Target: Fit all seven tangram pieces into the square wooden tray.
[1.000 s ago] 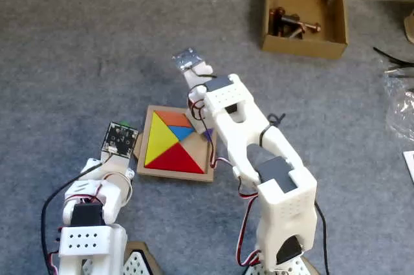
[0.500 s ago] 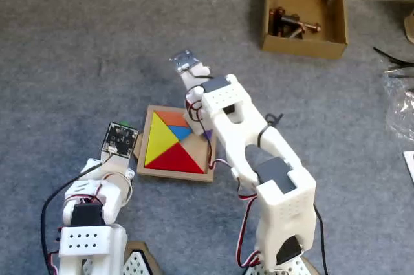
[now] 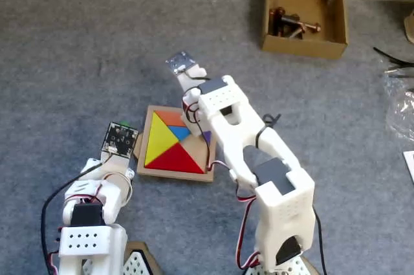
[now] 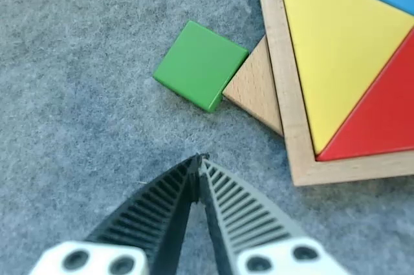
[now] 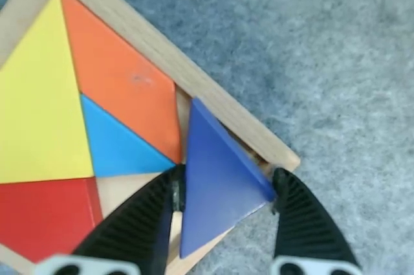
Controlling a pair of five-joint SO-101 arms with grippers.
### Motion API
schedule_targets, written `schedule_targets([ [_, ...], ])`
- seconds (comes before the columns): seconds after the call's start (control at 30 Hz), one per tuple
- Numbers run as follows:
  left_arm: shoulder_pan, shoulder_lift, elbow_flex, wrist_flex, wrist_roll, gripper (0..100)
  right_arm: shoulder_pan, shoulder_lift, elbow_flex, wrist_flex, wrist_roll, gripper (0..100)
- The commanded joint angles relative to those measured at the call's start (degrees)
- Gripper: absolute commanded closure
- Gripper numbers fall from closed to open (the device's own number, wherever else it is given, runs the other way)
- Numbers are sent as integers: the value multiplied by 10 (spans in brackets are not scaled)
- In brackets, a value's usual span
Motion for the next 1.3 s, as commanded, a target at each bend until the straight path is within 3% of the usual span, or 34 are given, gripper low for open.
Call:
schedule_targets([
  [0.0, 7, -8, 13, 2, -4, 993, -8, -50, -11, 3, -5, 837],
  [0.2, 7, -8, 13, 2, -4, 993, -7, -56, -10, 4, -4, 759],
  [1.27, 7, -8, 13, 2, -4, 993, -27, -77, -11, 29, -3, 760],
])
